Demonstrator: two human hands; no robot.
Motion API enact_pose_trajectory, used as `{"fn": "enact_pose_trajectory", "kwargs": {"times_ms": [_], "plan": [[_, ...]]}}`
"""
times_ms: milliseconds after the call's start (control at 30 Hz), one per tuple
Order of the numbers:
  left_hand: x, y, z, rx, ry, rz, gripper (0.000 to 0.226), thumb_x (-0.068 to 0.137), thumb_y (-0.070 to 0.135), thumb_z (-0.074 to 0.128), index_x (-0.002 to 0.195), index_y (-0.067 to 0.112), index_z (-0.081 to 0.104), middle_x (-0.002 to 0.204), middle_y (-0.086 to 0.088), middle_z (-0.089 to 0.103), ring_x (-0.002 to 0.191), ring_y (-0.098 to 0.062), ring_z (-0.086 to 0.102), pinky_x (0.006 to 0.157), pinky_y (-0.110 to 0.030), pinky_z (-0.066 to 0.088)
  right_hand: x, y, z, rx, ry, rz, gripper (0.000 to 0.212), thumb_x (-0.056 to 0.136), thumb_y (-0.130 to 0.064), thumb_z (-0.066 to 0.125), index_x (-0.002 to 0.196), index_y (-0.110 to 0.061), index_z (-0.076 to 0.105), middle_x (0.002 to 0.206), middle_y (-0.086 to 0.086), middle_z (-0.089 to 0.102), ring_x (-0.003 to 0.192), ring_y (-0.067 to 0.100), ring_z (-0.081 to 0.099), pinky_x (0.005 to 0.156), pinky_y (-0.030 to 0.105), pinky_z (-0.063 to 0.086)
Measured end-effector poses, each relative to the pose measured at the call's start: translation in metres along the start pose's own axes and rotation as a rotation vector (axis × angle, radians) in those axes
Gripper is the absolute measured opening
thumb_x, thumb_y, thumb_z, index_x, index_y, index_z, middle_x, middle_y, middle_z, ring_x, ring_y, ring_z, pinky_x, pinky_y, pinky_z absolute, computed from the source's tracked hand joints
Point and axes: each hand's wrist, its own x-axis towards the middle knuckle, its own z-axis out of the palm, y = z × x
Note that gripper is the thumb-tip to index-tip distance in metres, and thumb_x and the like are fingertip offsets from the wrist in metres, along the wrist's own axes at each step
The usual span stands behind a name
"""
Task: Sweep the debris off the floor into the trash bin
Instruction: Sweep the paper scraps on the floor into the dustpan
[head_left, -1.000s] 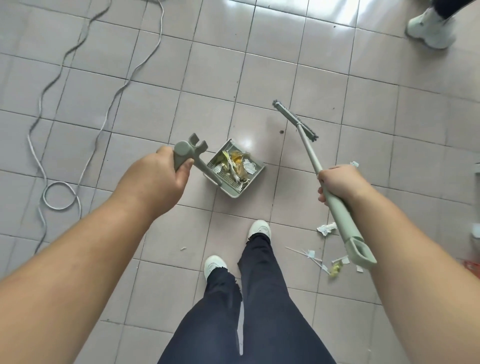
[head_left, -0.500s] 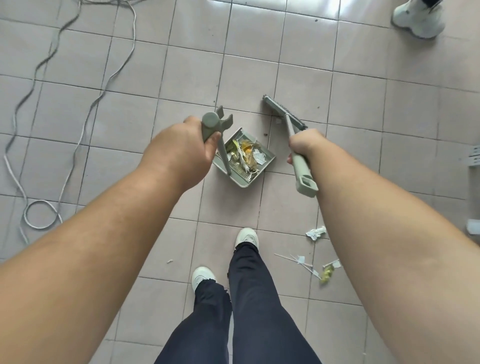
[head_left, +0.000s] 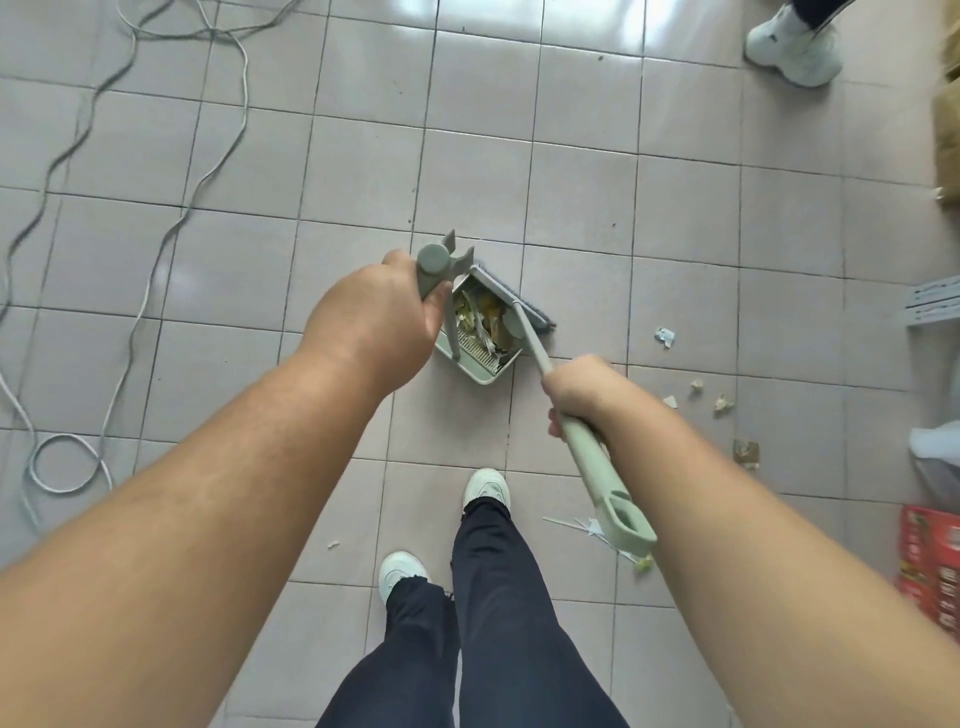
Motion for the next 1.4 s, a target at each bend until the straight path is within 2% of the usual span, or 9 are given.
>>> {"fn": "enact_pose_trajectory", "kwargs": {"times_ms": [33, 133, 200, 433, 667, 900, 1067, 1300, 1400], "plan": [[-0.001, -0.001, 0.0, -0.005, -0.001, 0.0, 0.038, 0.095, 0.039, 0.036, 0.105, 0.004, 0.046, 0.093, -0.017, 0.059, 0.074, -0.027, 0.04, 0.064, -0.033, 0.032, -0.003, 0.005, -0.003, 0.034, -0.001, 0.003, 0.014, 0.093, -0.005, 0.04, 0.101, 0.0, 0.05, 0.064, 0.016, 0.053, 0.039, 0.023, 0.054, 0.035, 0.021, 0.046], [-0.003, -0.003, 0.0, -0.012, -0.006, -0.001, 0.038, 0.095, 0.039, 0.036, 0.104, 0.004, 0.046, 0.094, -0.018, 0.06, 0.074, -0.028, 0.04, 0.064, -0.033, 0.032, -0.016, 0.021, -0.02, 0.017, 0.034, -0.06, 0.011, 0.09, -0.005, 0.042, 0.083, -0.002, 0.05, 0.061, 0.014, 0.053, 0.027, 0.018, 0.049, 0.033, 0.016, 0.039], [-0.004, -0.006, 0.001, -0.013, -0.009, 0.004, 0.039, 0.095, 0.04, 0.036, 0.104, 0.004, 0.047, 0.093, -0.018, 0.06, 0.074, -0.028, 0.041, 0.063, -0.034, 0.032, -0.025, 0.026, -0.026, 0.065, 0.042, -0.083, 0.013, 0.089, -0.005, 0.042, 0.08, -0.003, 0.051, 0.06, 0.013, 0.052, 0.024, 0.016, 0.046, 0.032, 0.013, 0.036], [-0.012, -0.012, -0.002, 0.001, -0.014, 0.055, 0.038, 0.095, 0.04, 0.036, 0.103, 0.005, 0.047, 0.082, -0.01, 0.047, 0.075, -0.028, 0.041, 0.065, -0.033, 0.033, -0.024, 0.039, -0.013, 0.153, 0.095, -0.112, 0.016, 0.089, -0.009, 0.044, 0.097, -0.004, 0.057, 0.062, 0.011, 0.054, 0.027, 0.016, 0.049, 0.033, 0.015, 0.04], [-0.035, -0.021, -0.006, 0.066, 0.006, 0.176, 0.033, 0.093, 0.041, 0.037, 0.091, 0.009, 0.042, 0.075, -0.008, 0.047, 0.072, -0.03, 0.043, 0.061, -0.034, 0.034, -0.017, 0.067, 0.001, 0.383, 0.154, -0.092, 0.017, 0.088, -0.006, 0.043, 0.098, -0.002, 0.056, 0.064, 0.014, 0.052, 0.037, 0.021, 0.05, 0.035, 0.016, 0.041], [-0.066, -0.037, -0.004, 0.099, 0.041, 0.35, 0.038, 0.092, 0.043, 0.038, 0.094, 0.006, 0.047, 0.076, -0.009, 0.051, 0.071, -0.031, 0.045, 0.062, -0.037, 0.039, -0.027, 0.135, 0.025, 0.545, 0.241, -0.081, 0.016, 0.087, -0.004, 0.042, 0.094, -0.003, 0.057, 0.061, 0.014, 0.051, 0.03, 0.019, 0.048, 0.035, 0.017, 0.041], [-0.091, -0.034, 0.0, 0.143, 0.02, 0.401, 0.033, 0.092, 0.042, 0.038, 0.088, 0.009, 0.041, 0.062, -0.001, 0.041, 0.068, -0.03, 0.043, 0.06, -0.035, 0.035, -0.048, 0.194, 0.039, 0.679, 0.284, -0.034, 0.015, 0.088, -0.004, 0.043, 0.095, -0.003, 0.056, 0.062, 0.014, 0.049, 0.036, 0.02, 0.047, 0.032, 0.015, 0.038], [-0.11, -0.019, 0.019, 0.163, -0.046, 0.49, 0.034, 0.091, 0.041, 0.039, 0.085, 0.008, 0.044, 0.076, -0.008, 0.051, 0.073, -0.032, 0.048, 0.063, -0.036, 0.039, -0.068, 0.271, 0.036, 0.811, 0.314, 0.107, 0.014, 0.089, -0.003, 0.045, 0.077, -0.003, 0.052, 0.062, 0.014, 0.047, 0.02, 0.013, 0.042, 0.029, 0.013, 0.037], [-0.113, -0.011, 0.025, 0.197, -0.065, 0.484, 0.033, 0.091, 0.042, 0.039, 0.084, 0.009, 0.043, 0.074, -0.007, 0.049, 0.073, -0.032, 0.048, 0.062, -0.036, 0.041, -0.058, 0.299, 0.036, 0.88, 0.344, 0.156, 0.012, 0.089, -0.002, 0.044, 0.081, -0.002, 0.053, 0.062, 0.014, 0.047, 0.02, 0.012, 0.042, 0.029, 0.014, 0.037]]}}
